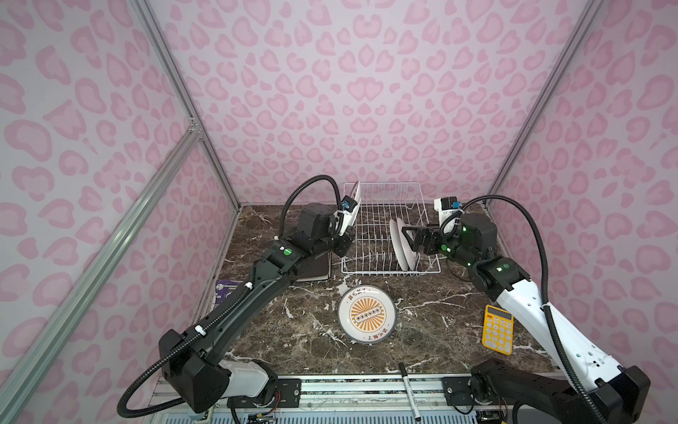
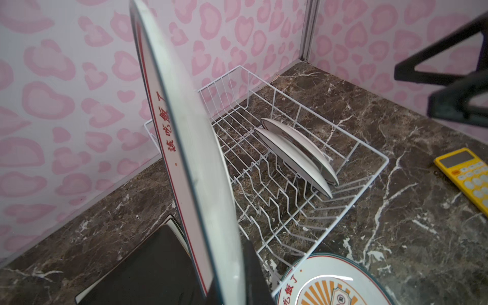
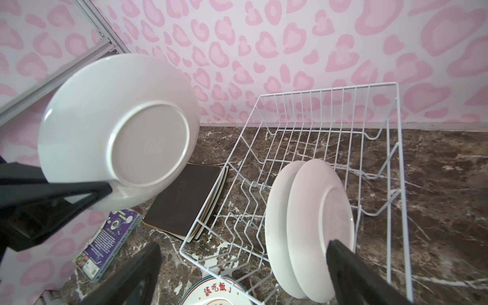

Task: Unload the plates from the dish rack
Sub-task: 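Swing the plate toward the right gripper while the right gripper rises to meet it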

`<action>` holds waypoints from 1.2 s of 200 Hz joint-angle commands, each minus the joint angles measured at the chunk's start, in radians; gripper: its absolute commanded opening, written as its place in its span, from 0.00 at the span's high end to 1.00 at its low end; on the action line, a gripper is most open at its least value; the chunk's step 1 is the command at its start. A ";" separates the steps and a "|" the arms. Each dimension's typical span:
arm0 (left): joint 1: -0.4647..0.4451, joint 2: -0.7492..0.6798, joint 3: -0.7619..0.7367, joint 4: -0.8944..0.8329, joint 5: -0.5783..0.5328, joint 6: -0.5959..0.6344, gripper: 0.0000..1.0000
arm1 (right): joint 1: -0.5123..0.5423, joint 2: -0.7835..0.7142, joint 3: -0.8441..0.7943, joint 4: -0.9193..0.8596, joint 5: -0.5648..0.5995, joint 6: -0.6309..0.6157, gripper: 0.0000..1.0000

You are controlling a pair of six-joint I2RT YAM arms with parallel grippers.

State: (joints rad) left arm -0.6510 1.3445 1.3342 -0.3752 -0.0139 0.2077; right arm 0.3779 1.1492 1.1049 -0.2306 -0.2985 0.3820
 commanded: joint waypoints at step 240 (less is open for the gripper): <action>-0.313 0.029 -0.341 0.516 -0.565 0.839 0.97 | 0.035 0.300 0.249 -0.211 -0.151 0.238 0.58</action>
State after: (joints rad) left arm -0.9581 1.3712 0.9989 0.0208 -0.5301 0.9958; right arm 0.4107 1.4300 1.3392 -0.4007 -0.4713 0.6098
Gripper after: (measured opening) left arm 0.091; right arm 0.461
